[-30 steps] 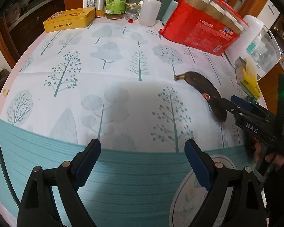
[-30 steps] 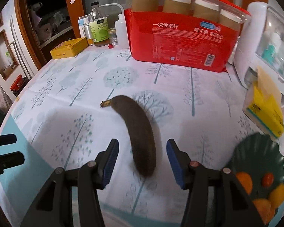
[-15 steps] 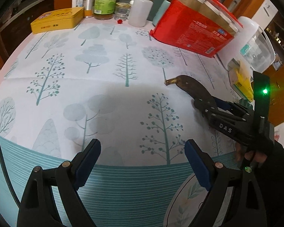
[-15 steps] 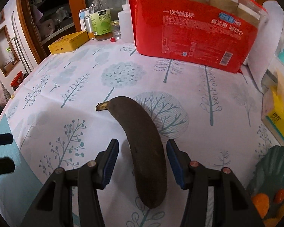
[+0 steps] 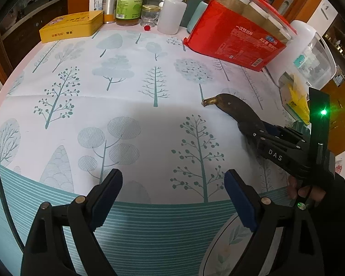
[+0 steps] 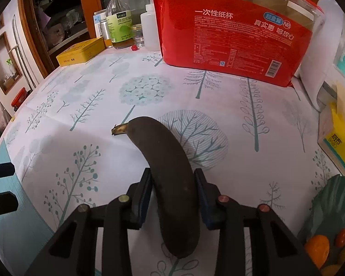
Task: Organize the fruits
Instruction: 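Close the right tool around the middle of the dark banana, then carry the banana over the green plate with the right tool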
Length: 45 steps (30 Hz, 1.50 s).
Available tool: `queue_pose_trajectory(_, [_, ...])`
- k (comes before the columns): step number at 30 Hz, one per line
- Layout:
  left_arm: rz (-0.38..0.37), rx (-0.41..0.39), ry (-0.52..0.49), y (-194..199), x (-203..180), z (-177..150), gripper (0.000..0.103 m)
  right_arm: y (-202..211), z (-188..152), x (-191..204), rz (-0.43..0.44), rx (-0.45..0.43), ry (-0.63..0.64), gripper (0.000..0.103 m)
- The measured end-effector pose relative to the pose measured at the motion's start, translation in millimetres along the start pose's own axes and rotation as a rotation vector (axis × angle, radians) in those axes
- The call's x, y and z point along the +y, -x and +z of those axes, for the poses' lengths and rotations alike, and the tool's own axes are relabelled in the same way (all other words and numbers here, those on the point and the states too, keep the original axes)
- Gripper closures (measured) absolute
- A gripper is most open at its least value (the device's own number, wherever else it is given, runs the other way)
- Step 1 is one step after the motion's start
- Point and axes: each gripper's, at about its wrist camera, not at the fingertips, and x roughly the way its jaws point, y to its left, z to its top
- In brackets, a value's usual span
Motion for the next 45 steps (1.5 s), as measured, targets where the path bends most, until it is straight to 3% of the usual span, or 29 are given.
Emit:
queue_pose_trajectory(10, [-0.007,-0.034,-0.032,21,-13,-9,0.014,24,0,0,0.000,-0.054,-0.016,0.069])
queue_pose_trajectory(22, [-0.014,-0.075,-0.070,47,-49,-28,0.014,92,-4,-21,0.018,-0.161,-0.016,0.069])
queue_pose_trajectory(36, [-0.035,-0.099,-0.091,56,-137,-52,0.014,160,-29,-100,-0.023,-0.207,-0.016,0.069])
queue_pose_trajectory(45, [-0.034,-0.120,-0.053,48,-196,-65,0.014,173,-44,-157,-0.048,-0.196,0.028,0.068])
